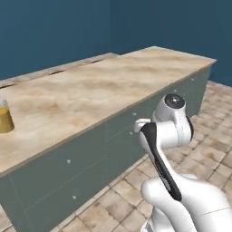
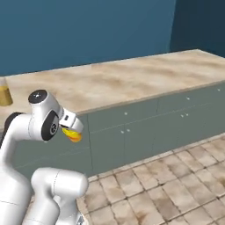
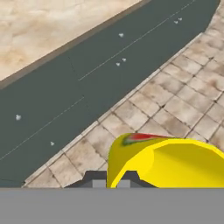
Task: Place the pitcher and cup on the dining counter for serving.
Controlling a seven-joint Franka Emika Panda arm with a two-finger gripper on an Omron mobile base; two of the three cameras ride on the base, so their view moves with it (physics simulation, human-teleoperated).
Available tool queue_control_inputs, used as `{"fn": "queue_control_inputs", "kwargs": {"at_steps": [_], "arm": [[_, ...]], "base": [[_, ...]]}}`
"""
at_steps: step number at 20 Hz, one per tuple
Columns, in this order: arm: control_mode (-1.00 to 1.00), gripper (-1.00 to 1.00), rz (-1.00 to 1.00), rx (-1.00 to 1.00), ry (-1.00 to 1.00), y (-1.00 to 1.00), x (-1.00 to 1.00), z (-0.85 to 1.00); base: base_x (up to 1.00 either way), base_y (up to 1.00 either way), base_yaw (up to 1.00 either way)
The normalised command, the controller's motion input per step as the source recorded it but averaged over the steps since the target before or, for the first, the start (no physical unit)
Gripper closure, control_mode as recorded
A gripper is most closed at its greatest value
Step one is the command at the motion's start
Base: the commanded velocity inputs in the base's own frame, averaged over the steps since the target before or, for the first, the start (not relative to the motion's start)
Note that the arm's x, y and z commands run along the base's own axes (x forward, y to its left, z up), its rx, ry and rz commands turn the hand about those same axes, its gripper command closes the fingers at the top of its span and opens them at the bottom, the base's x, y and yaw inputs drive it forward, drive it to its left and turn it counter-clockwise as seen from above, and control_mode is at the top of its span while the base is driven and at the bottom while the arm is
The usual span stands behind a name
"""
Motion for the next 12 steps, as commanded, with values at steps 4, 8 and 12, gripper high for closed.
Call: {"fn": "queue_control_inputs", "kwargs": {"at_steps": [4, 8, 12], "arm": [[1.00, 1.00, 0.00, 0.00, 0.00, 0.00, 0.00, 0.00], [1.00, 1.00, 0.00, 0.00, 0.00, 0.00, 0.00, 0.00], [1.00, 1.00, 0.00, 0.00, 0.00, 0.00, 0.00, 0.00]], "base": [[0.99, -0.47, 0.68], [0.91, -0.63, 0.63], [0.64, -0.65, 0.51]]}}
